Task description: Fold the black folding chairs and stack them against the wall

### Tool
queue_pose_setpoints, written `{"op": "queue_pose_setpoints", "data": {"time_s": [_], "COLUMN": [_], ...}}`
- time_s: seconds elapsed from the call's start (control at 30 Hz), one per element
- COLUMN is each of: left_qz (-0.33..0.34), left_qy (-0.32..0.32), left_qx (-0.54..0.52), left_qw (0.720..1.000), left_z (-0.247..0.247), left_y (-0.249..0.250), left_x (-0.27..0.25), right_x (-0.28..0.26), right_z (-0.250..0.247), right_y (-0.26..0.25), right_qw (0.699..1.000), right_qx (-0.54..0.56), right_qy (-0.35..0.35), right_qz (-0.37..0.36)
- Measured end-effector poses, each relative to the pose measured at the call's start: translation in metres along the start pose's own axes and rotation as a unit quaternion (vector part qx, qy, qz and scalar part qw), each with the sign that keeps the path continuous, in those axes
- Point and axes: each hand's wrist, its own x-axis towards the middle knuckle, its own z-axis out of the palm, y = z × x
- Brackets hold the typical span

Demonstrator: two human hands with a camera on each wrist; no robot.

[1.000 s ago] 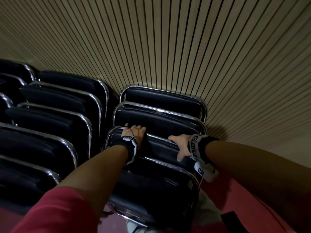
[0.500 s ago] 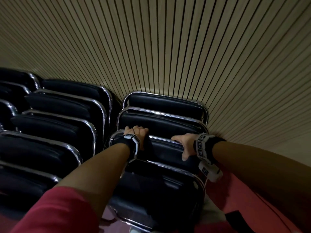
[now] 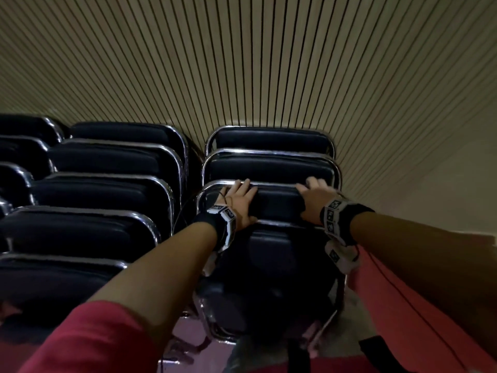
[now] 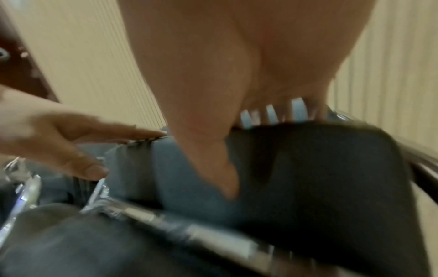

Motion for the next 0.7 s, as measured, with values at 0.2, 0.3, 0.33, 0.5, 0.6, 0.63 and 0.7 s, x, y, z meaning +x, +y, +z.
{"op": "queue_pose_setpoints", "data": {"time_s": [0.2, 0.3, 0.33, 0.5, 0.6, 0.63, 0.7], "left_qz": [0.036, -0.004, -0.015, -0.027, -0.044, -0.050, -0.052], "left_qy": [-0.034, -0.087, -0.093, -0.066, -0.037, -0.030, -0.024], "left_qx": [-0.001, 0.002, 0.018, 0.057, 0.059, 0.058, 0.053], "left_qw": [0.999, 0.996, 0.995, 0.996, 0.997, 0.997, 0.997], "left_z": [0.007, 0.018, 0.024, 0.049, 0.053, 0.054, 0.056], "left_y": [0.000, -0.005, -0.007, -0.013, -0.013, -0.013, -0.014], "left_x": [-0.039, -0.043, -0.041, -0.034, -0.031, -0.030, -0.031], "right_x": [-0.034, -0.039, -0.038, -0.033, -0.031, -0.029, -0.029], "right_z": [0.006, 0.019, 0.026, 0.055, 0.066, 0.065, 0.065], "right_y": [-0.008, -0.010, -0.011, -0.015, -0.017, -0.017, -0.016], "right_qw": [0.987, 0.975, 0.975, 0.985, 0.989, 0.990, 0.990], "right_qx": [0.146, 0.139, 0.120, 0.038, 0.027, 0.016, 0.005], "right_qy": [-0.053, -0.166, -0.182, -0.157, -0.141, -0.133, -0.131], "right_qz": [-0.038, -0.042, -0.044, -0.058, -0.048, -0.045, -0.044]}}
